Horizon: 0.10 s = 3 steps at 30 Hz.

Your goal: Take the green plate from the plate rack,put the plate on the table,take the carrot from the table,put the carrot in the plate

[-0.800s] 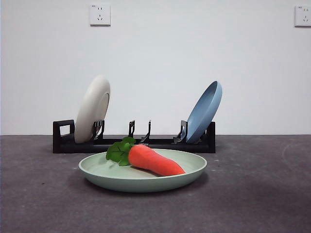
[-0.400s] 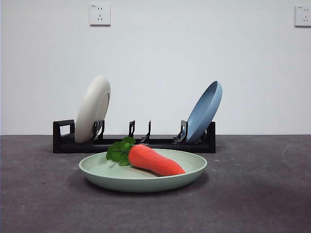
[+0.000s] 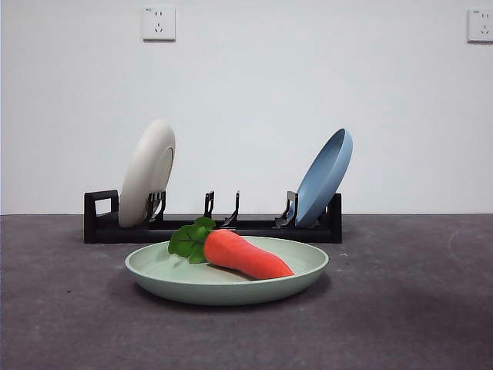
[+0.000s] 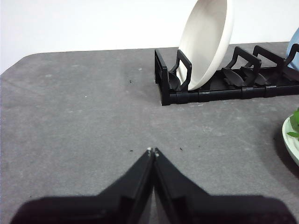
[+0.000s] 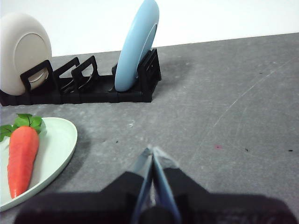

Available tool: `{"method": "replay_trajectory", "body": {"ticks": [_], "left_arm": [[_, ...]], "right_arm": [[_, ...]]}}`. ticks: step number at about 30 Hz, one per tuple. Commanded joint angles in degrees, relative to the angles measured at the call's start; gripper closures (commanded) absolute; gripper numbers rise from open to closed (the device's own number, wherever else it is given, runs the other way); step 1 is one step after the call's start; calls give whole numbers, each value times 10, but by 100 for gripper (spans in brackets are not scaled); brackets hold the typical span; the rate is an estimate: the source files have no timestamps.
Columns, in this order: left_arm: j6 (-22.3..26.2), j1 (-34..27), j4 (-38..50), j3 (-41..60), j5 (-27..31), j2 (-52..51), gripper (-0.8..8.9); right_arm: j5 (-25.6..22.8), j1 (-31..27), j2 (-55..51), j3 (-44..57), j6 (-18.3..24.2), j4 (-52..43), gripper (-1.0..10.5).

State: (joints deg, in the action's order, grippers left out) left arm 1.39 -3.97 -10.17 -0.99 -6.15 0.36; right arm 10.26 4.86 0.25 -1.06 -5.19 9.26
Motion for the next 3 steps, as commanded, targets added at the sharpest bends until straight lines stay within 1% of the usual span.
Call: {"method": "replay_trajectory", "body": {"ticks": [1, 3], "left_arm": [[-5, -2, 2, 7, 0, -2, 817], [-5, -2, 2, 7, 0, -2, 817]], "right_arm": [[-1, 0, -1, 7, -5, 3, 946], [-1, 0, -1, 7, -5, 3, 946]]}}
